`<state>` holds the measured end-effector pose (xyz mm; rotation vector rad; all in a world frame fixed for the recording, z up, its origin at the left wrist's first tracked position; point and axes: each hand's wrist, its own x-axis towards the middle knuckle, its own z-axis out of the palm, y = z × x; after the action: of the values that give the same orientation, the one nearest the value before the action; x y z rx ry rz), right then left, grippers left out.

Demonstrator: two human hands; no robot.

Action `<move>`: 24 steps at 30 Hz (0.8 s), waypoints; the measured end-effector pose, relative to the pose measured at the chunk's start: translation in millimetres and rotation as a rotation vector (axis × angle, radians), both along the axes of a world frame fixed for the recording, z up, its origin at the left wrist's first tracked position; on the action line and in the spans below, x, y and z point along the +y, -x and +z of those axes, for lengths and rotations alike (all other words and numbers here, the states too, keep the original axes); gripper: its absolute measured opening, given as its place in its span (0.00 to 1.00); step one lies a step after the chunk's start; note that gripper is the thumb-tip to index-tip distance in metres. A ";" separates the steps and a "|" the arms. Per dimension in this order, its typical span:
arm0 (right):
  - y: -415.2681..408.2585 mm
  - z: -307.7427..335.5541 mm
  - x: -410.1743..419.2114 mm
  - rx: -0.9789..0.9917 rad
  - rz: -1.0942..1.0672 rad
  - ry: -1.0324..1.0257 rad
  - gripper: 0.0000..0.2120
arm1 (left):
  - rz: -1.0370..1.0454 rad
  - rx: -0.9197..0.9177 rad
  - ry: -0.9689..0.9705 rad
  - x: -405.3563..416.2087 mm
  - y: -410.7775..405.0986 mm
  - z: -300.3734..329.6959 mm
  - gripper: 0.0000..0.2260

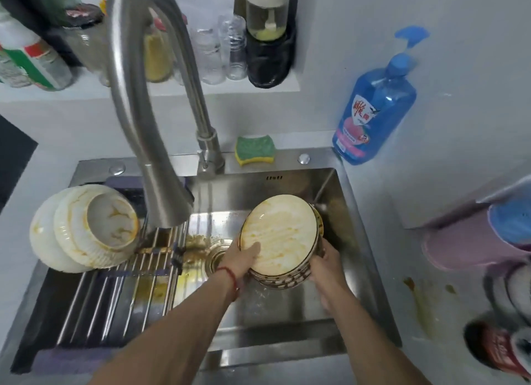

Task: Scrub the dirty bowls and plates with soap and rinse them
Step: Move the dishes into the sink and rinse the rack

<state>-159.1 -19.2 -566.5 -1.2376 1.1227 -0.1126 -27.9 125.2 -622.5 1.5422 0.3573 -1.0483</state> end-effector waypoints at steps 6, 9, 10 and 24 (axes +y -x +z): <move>-13.0 -35.4 -39.3 -0.153 -0.176 -0.367 0.18 | 0.044 -0.030 0.023 -33.2 -18.8 -73.5 0.23; -24.3 -40.3 -56.5 -0.211 -0.265 -0.443 0.23 | 0.059 -0.133 0.002 -56.6 -23.3 -58.7 0.19; -28.3 -41.8 -60.4 -0.214 -0.247 -0.433 0.28 | 0.055 -0.152 -0.001 -64.2 -24.4 -48.0 0.19; -38.5 -60.4 -48.6 0.158 -0.181 -0.110 0.34 | -0.292 -0.552 -0.397 -98.7 -39.2 -9.8 0.21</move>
<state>-120.6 -67.8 -626.9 -1.0604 1.3604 -0.0892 11.3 26.5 -632.3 2.2132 -0.0548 -0.7466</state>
